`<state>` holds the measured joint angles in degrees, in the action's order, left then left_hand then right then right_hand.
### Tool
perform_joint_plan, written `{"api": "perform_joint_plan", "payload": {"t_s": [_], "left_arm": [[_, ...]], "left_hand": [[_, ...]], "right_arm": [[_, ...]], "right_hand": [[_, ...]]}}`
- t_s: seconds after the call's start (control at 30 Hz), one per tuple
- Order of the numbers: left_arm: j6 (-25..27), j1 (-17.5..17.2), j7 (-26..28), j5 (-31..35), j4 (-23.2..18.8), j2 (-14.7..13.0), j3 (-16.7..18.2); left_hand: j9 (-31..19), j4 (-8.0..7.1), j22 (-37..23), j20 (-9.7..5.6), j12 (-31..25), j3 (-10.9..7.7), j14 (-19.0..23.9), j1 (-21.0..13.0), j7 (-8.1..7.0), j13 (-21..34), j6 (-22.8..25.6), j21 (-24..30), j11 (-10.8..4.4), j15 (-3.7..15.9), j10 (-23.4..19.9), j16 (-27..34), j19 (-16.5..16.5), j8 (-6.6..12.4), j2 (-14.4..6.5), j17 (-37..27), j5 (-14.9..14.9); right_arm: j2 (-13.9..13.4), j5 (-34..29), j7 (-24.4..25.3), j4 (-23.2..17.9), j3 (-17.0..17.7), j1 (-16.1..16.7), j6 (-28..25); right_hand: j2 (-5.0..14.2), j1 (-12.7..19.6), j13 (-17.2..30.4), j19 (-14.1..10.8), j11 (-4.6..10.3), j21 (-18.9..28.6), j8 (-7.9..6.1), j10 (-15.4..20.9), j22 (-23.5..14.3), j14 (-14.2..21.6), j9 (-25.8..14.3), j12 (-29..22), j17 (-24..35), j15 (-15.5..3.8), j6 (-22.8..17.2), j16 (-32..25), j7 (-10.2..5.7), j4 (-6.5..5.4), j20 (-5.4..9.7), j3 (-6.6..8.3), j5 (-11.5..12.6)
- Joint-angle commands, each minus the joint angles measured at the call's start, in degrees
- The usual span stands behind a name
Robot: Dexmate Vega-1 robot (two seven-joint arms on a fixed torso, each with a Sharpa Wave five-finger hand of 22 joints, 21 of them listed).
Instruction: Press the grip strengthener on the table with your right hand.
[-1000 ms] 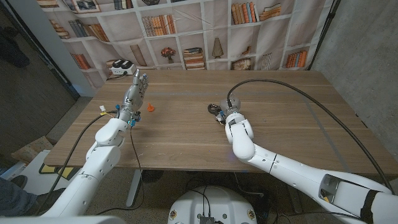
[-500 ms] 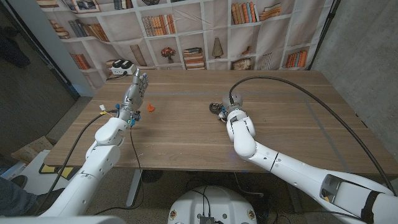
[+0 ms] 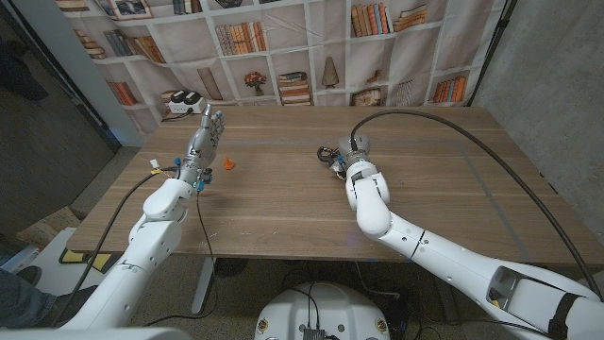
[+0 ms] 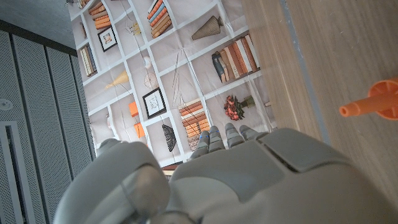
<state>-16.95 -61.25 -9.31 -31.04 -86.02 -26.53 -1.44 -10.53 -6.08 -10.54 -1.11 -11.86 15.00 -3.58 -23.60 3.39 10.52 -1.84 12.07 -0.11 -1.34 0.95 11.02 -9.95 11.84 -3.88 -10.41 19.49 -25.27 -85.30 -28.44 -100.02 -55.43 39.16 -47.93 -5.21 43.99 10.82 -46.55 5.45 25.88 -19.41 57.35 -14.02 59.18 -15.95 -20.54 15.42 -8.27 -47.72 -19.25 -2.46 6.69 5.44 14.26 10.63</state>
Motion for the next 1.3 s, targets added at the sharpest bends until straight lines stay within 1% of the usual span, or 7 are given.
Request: {"api": "perform_joint_plan", "payload": {"t_s": [0.03, 0.23, 0.33, 0.53, 0.77, 1.17, 1.3], "left_arm": [[-0.3, -0.48, 0.47, 0.13, -1.02, -0.44, 0.1], [-0.27, -1.02, 0.87, 0.18, -1.93, -0.82, 0.19], [-0.4, -1.29, 0.97, 0.11, -2.2, -0.93, 0.25], [-0.58, -1.67, 1.08, -0.05, -2.65, -1.18, 0.31], [-0.79, -1.97, 1.14, -0.25, -2.98, -1.39, 0.35], [-1.0, -2.67, 1.5, -0.44, -3.62, -1.8, 0.64], [-1.15, -2.76, 1.58, -0.54, -3.65, -1.82, 0.71]], "left_hand": [[-0.19, 0.06, -0.16, 0.24, 0.05, 0.57, 0.16, 0.16, 0.11, 0.3, 0.34, -0.16, 0.17, 0.14, -0.23, 0.01, -1.64, -0.28, -0.2, -0.15, -0.03], [-0.19, 0.06, -0.16, 0.26, 0.05, 0.65, 0.21, 0.13, 0.08, 0.3, 0.34, -0.16, 0.14, 0.16, -0.26, 0.02, -1.66, -0.31, -0.24, -0.15, -0.04], [-0.19, 0.05, -0.16, 0.25, 0.03, 0.69, 0.22, 0.11, 0.12, 0.3, 0.34, -0.16, 0.36, 0.17, -0.32, 0.01, -1.65, -0.32, -0.26, -0.15, -0.05], [-0.19, 0.04, -0.16, 0.24, 0.05, 0.78, 0.22, 0.08, 0.09, 0.3, 0.43, -0.17, 0.02, 0.14, -0.33, 0.0, -1.66, -0.3, -0.3, -0.15, -0.06], [-0.19, 0.03, -0.16, 0.23, 0.1, 0.85, 0.2, 0.06, 0.04, 0.3, 0.4, -0.17, 0.23, 0.2, -0.25, -0.02, -1.65, -0.34, -0.34, -0.15, -0.07], [-0.19, 0.02, -0.16, 0.25, 0.15, 0.99, 0.17, 0.0, -0.05, 0.3, 0.49, -0.16, 0.15, 0.2, -0.17, -0.04, -1.62, -0.33, -0.42, -0.15, -0.09], [-0.19, 0.01, -0.16, 0.27, 0.08, 1.05, 0.2, -0.02, 0.03, 0.3, 0.48, -0.17, 0.03, 0.25, -0.38, -0.04, -1.66, -0.35, -0.45, -0.15, -0.1]], "right_arm": [[0.5, 3.69, 5.75, -5.18, 4.57, 3.48, -1.22], [0.5, 9.96, 11.41, -8.07, 7.72, 5.48, -1.71], [0.42, 11.55, 14.21, -8.73, 8.23, 5.93, -2.4], [0.16, 13.39, 20.06, -9.43, 8.35, 6.24, -3.3], [-0.43, 19.79, 26.31, -11.15, 10.14, 7.16, -2.18], [-1.79, 22.95, 31.59, -10.72, 8.17, 5.83, -3.2], [-1.92, 23.04, 33.56, -10.17, 7.37, 5.4, -3.62]], "right_hand": [[10.51, 9.87, 0.2, -0.25, 1.06, 0.35, 0.03, 1.94, -0.12, 2.09, -0.14, 0.08, 0.0, -4.83, -0.08, -0.18, 0.32, 1.89, 3.79, 2.89, -0.01], [10.48, 9.99, 0.19, -0.41, 1.06, 0.59, 0.07, 2.02, -0.16, 2.28, -0.19, 0.14, 0.01, -4.9, -0.2, -0.14, 0.31, 1.93, 3.86, 2.93, -0.09], [10.54, 10.04, 0.19, -0.56, 1.07, 0.75, 0.08, 2.18, -0.19, 2.54, -0.22, 0.13, 0.06, -4.93, -0.27, -0.2, 0.3, 1.92, 3.94, 2.96, -0.12], [10.58, 10.19, 0.18, -0.82, 1.05, 1.04, 0.14, 2.22, -0.23, 2.81, -0.27, 0.2, 0.08, -5.0, -0.34, -0.19, 0.48, 1.96, 4.04, 3.04, -0.16], [10.61, 10.45, 0.17, -1.06, 1.14, 1.37, 0.24, 2.31, -0.28, 3.14, -0.34, 0.28, 0.1, -5.05, -0.36, -0.17, 0.45, 2.04, 4.22, 3.15, -0.22], [10.65, 11.77, 0.25, -1.83, 1.31, 2.45, 0.0, 3.9, -0.48, 4.78, -0.56, -0.05, 0.41, -5.29, -1.82, -0.58, 0.04, 2.53, 4.6, 3.57, -0.3], [10.55, 12.59, 0.43, -2.28, 1.84, 3.02, -0.01, 4.74, -0.6, 5.7, -0.7, -0.35, 0.68, -5.22, -2.18, -0.93, -0.26, 2.77, 5.09, 3.73, -0.31]]}}
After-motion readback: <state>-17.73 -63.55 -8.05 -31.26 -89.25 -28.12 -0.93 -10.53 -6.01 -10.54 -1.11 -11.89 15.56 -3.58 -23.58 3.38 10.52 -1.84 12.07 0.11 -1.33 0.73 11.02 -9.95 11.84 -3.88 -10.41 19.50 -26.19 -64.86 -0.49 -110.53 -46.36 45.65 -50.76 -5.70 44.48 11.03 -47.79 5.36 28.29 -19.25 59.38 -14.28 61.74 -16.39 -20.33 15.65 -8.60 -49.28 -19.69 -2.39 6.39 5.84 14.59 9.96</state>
